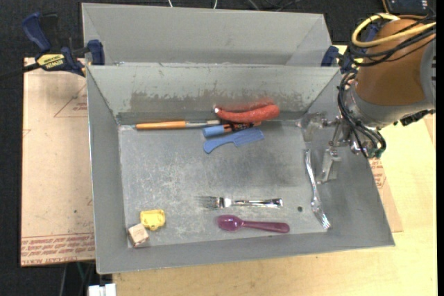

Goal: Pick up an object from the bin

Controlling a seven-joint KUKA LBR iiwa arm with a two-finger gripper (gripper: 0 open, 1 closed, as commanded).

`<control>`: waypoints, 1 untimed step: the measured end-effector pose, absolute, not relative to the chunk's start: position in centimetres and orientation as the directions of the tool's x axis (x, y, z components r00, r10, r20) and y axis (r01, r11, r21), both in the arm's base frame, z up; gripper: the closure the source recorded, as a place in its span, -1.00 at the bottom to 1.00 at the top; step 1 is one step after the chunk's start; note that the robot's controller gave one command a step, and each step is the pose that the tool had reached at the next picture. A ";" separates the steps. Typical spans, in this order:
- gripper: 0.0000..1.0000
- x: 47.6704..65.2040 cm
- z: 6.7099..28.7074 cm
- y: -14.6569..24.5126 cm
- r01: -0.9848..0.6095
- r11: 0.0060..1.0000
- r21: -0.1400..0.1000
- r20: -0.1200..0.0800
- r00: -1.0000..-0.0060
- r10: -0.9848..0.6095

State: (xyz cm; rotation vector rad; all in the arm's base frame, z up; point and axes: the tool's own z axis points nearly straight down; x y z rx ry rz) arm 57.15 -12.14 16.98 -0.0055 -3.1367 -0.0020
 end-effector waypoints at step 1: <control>-1.00 57.3 17.5 -12.1 -0.001 1.000 0.000 -0.002 -1.000 -0.001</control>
Offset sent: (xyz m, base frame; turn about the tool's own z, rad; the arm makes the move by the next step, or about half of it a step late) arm -0.0331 -0.0158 -0.0998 -0.4995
